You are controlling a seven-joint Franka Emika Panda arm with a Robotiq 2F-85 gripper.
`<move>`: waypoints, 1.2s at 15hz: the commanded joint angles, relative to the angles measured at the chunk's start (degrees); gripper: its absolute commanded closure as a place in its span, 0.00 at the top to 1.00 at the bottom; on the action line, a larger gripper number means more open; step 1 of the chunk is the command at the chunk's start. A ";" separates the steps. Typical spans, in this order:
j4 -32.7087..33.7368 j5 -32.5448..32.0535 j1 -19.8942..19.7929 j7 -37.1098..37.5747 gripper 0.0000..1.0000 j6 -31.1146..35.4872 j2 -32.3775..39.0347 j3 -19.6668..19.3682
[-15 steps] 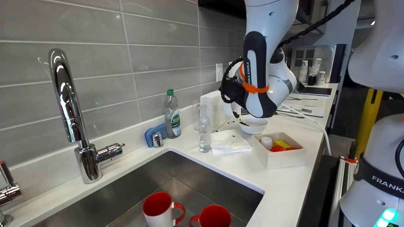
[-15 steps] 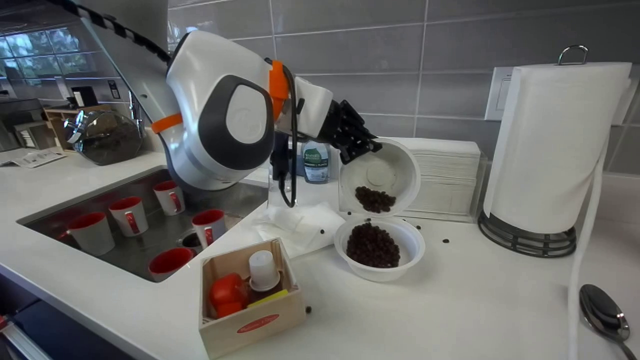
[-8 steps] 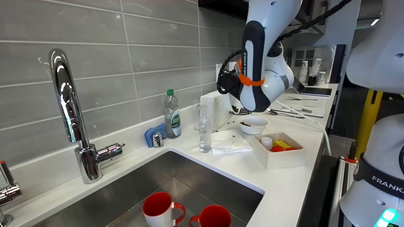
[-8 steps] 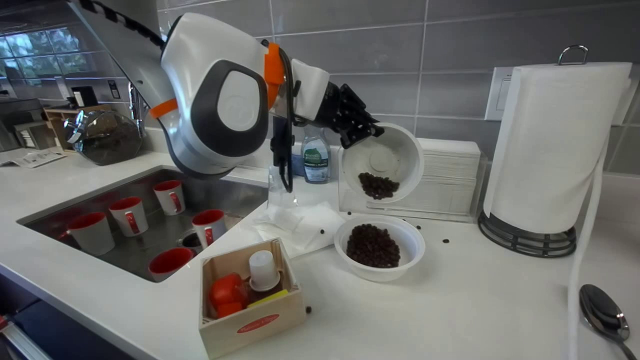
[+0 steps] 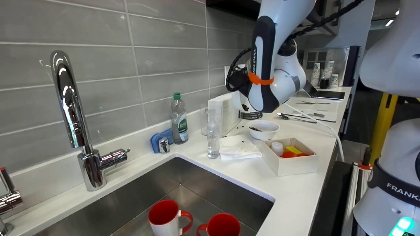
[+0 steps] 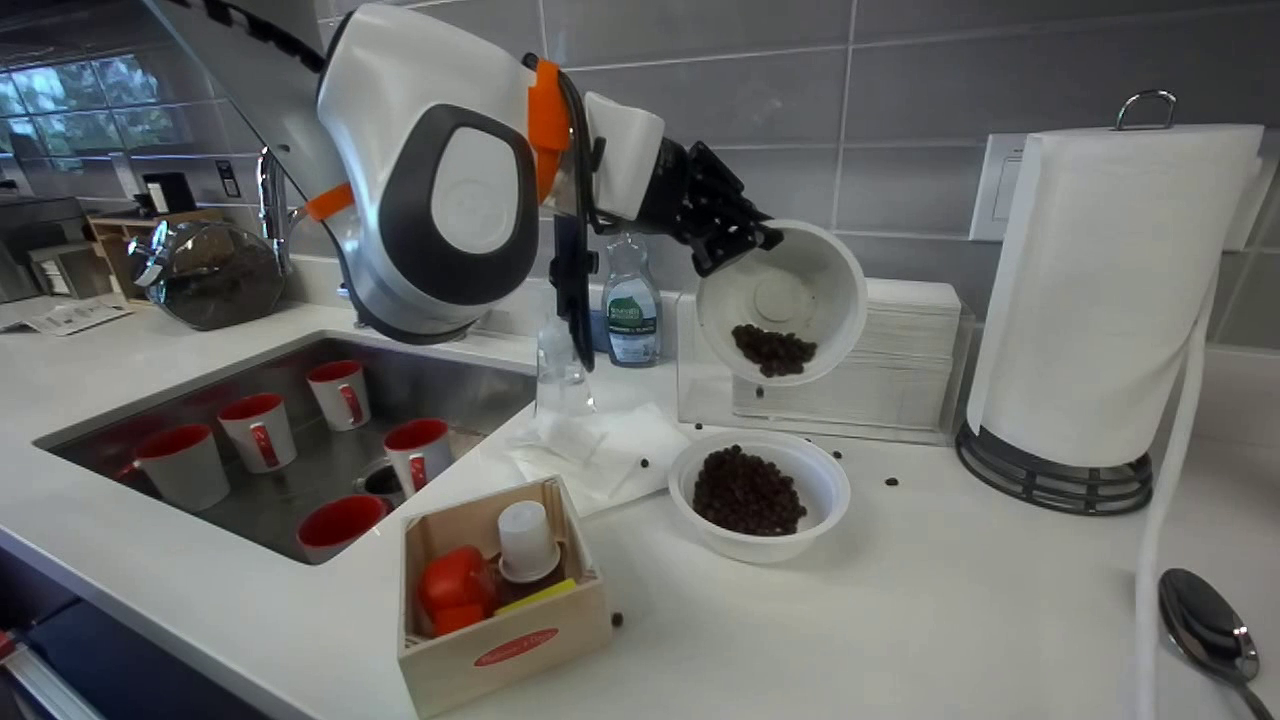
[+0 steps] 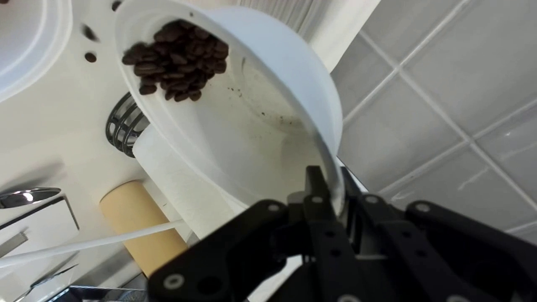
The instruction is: Pour the coffee beans from the bowl on the right and into the bowl on the left.
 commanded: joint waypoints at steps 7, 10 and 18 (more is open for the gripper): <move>0.00 3.39 -0.23 -2.08 0.01 6.71 1.12 0.45; -0.01 4.18 -0.81 -1.94 0.01 8.83 0.64 0.91; -0.09 4.91 -1.69 -1.90 0.01 11.22 0.44 1.73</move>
